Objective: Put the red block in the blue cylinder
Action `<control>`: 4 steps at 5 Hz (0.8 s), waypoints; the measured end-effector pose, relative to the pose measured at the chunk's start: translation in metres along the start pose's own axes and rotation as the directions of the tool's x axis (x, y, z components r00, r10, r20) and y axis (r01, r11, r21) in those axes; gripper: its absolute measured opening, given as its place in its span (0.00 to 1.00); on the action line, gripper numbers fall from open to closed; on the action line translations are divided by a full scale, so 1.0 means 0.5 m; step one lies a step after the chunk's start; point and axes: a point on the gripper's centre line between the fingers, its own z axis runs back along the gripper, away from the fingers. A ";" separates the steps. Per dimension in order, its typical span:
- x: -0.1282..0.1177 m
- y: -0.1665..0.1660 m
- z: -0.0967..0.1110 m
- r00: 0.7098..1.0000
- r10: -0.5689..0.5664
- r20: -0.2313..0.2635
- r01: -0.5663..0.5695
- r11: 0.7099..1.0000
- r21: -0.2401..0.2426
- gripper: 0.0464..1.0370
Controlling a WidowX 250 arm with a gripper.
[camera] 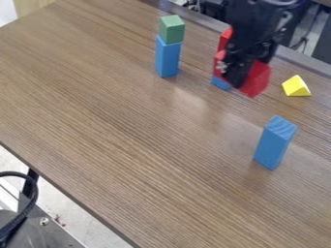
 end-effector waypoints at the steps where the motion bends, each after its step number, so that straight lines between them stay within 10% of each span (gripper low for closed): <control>1: -0.035 -0.038 -0.011 0.999 -0.040 -0.005 0.040 0.999 -0.010 0.53; 4: -0.080 -0.060 -0.044 0.994 -0.113 -0.013 0.113 0.993 0.012 0.53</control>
